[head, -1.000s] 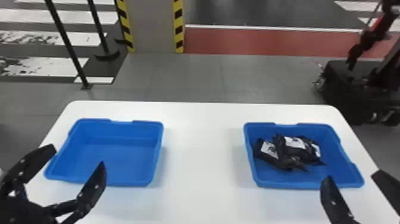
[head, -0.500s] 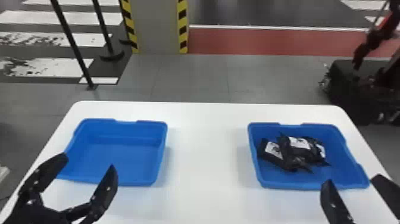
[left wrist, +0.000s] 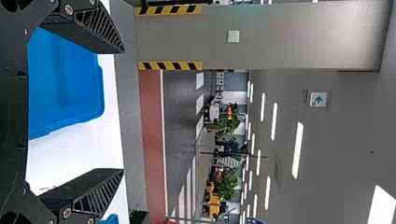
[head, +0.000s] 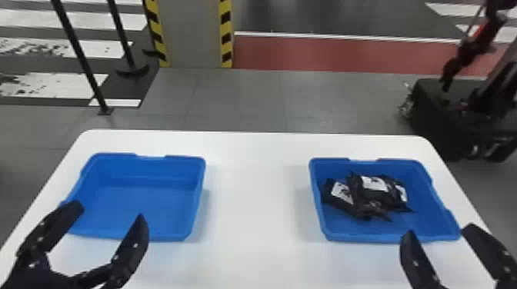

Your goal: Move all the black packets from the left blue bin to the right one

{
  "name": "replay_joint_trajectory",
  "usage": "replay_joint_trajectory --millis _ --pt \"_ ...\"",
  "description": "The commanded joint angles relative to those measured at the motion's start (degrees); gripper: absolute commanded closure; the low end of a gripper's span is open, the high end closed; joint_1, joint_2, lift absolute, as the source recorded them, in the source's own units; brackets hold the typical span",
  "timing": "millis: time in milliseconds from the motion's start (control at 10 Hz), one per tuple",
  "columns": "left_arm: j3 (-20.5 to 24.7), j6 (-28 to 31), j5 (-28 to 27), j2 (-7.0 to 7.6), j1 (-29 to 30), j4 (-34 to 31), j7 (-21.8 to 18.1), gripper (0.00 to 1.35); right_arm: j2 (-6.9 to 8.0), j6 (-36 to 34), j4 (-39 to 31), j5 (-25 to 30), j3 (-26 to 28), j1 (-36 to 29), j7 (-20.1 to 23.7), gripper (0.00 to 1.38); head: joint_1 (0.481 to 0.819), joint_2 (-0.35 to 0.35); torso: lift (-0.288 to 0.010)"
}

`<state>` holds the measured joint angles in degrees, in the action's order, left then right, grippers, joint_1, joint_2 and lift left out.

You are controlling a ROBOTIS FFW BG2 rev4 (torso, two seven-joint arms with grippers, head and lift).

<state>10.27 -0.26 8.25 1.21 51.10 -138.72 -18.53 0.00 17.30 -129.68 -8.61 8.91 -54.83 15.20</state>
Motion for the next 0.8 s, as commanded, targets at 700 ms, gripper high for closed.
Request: replay_joint_trajectory --millis 700 --pt "-0.4 1.0 0.5 0.2 0.1 0.0 0.0 0.13 0.05 -0.7 -0.3 -0.3 0.0 -0.1 -0.1 0.24 0.695 -0.035 -0.11"
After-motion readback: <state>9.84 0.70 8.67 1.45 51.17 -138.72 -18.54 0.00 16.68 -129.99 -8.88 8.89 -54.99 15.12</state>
